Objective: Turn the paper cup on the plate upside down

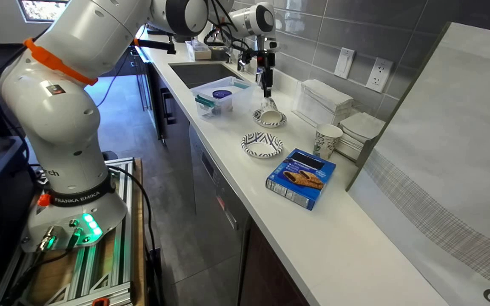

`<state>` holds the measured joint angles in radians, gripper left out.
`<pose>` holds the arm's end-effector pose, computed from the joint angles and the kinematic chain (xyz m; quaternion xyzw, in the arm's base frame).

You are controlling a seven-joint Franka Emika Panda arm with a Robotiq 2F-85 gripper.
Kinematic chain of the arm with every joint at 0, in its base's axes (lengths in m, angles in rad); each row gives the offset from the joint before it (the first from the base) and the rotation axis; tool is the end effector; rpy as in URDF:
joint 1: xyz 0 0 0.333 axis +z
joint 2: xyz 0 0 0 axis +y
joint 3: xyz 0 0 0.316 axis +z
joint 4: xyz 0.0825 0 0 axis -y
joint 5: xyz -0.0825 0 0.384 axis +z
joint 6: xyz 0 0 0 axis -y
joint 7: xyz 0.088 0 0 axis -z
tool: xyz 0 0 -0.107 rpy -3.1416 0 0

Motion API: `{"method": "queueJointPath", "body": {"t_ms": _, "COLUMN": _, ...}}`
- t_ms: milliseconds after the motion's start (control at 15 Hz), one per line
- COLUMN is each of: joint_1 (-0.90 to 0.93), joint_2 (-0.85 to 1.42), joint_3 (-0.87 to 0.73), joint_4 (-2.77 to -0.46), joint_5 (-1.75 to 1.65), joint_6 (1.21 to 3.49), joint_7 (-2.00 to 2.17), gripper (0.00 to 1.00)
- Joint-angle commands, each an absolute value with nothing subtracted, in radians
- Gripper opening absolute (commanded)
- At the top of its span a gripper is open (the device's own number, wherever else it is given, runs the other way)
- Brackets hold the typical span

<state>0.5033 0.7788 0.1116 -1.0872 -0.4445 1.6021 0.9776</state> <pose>0.6366 0.3643 0.3493 0.9639 -0.1515 0.0372 0.2158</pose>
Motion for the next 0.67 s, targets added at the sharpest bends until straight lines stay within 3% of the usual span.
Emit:
{"method": "queueJointPath", "body": {"t_ms": 0, "joint_1": 0.508, "joint_2": 0.799, "joint_3": 0.108, "joint_4": -1.056, "joint_5": -0.451, "joint_6": 1.554, "joint_7": 0.949, "gripper": 0.66}}
{"method": "queueJointPath", "body": {"t_ms": 67, "joint_1": 0.506, "joint_2": 0.801, "joint_3": 0.109, "joint_4": -1.056, "joint_5": -0.449, "joint_6": 1.554, "joint_7": 0.947, "gripper": 0.63}}
{"method": "queueJointPath", "body": {"t_ms": 333, "joint_1": 0.500, "joint_2": 0.796, "joint_3": 0.121, "joint_4": -1.054, "joint_5": -0.435, "joint_6": 1.591, "joint_7": 0.931, "gripper": 0.66}}
{"method": "queueJointPath", "body": {"t_ms": 600, "joint_1": 0.504, "joint_2": 0.806, "joint_3": 0.126, "joint_4": -1.032, "joint_5": -0.438, "joint_6": 1.597, "joint_7": 0.936, "gripper": 0.62}}
